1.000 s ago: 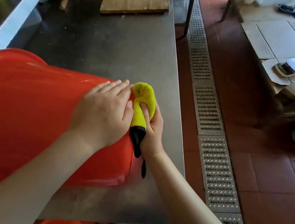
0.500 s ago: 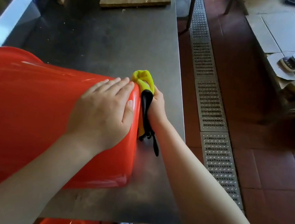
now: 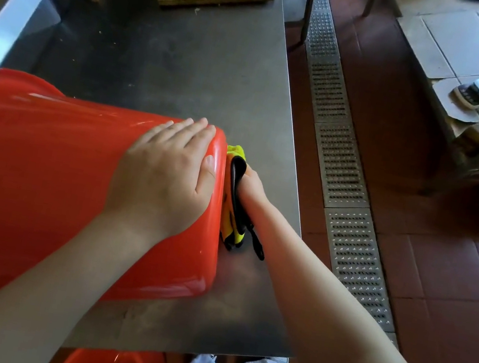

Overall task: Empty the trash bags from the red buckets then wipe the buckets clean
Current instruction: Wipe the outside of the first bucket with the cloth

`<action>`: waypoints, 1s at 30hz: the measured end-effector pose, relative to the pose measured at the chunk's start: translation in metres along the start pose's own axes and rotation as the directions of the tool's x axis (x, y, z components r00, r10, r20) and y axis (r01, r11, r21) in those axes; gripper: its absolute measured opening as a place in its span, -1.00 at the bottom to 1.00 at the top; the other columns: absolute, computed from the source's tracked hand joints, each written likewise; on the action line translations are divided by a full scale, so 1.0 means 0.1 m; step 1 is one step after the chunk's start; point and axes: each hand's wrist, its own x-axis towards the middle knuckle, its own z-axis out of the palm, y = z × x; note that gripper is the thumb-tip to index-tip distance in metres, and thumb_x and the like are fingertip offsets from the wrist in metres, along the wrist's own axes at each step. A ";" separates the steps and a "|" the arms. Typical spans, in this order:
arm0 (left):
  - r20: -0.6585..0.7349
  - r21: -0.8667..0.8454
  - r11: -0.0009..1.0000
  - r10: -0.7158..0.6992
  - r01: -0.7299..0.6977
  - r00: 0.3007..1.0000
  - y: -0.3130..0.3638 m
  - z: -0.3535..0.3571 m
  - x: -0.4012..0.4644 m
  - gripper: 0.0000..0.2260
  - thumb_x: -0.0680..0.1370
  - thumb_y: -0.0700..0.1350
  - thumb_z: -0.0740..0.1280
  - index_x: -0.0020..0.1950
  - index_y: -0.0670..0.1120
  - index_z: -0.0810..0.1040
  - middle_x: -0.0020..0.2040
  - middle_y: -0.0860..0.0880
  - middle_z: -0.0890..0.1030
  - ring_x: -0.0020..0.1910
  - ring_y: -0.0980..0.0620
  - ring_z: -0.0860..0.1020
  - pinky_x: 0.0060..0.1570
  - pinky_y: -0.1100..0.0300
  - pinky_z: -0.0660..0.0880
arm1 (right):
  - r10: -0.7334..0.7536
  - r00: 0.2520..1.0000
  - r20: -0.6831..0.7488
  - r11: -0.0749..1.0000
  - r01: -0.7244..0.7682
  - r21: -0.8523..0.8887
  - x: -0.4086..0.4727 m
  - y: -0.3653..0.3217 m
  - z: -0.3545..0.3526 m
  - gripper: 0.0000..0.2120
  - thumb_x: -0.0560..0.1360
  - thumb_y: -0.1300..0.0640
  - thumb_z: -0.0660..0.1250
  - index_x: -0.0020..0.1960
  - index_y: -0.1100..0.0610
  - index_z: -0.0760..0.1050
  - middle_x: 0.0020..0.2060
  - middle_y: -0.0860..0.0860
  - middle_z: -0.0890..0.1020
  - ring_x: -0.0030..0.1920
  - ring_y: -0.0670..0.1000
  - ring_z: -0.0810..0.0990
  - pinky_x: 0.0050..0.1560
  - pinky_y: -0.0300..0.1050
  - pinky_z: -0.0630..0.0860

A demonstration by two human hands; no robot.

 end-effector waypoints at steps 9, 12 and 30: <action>-0.009 -0.004 1.000 0.006 -0.006 1.000 0.00 0.02 -0.02 -0.48 0.56 -0.01 0.00 0.42 -0.16 0.48 0.40 -0.12 0.50 0.41 -0.08 0.44 0.44 0.00 0.29 | 0.106 0.992 -0.068 0.984 -0.094 0.151 -0.38 0.23 -0.04 -0.58 0.33 -0.34 0.29 -0.08 -0.05 0.63 -0.07 0.02 0.70 0.02 0.11 0.65 0.17 0.09 0.56; -0.014 -0.012 1.000 0.004 -0.004 1.000 0.00 0.02 -0.02 -0.48 0.56 -0.01 0.00 0.42 -0.15 0.48 0.40 -0.12 0.50 0.41 -0.08 0.44 0.44 0.00 0.29 | 0.130 0.988 -0.079 0.977 -0.115 0.177 -0.52 0.28 -0.13 -0.79 0.59 -0.03 0.23 -0.14 0.02 0.54 -0.21 0.05 0.62 -0.16 0.06 0.60 -0.10 -0.10 0.54; -0.026 -0.025 0.999 0.047 -0.047 0.999 0.03 0.03 -0.07 -0.48 0.53 -0.02 0.02 0.38 -0.19 0.51 0.37 -0.17 0.53 0.37 -0.14 0.48 0.41 -0.03 0.31 | 0.291 0.933 -0.210 0.927 -0.221 0.303 -1.53 0.69 -0.09 -0.70 0.57 0.19 0.23 -0.35 0.13 0.45 -0.41 0.09 0.52 -0.32 0.08 0.51 -0.18 -0.08 0.46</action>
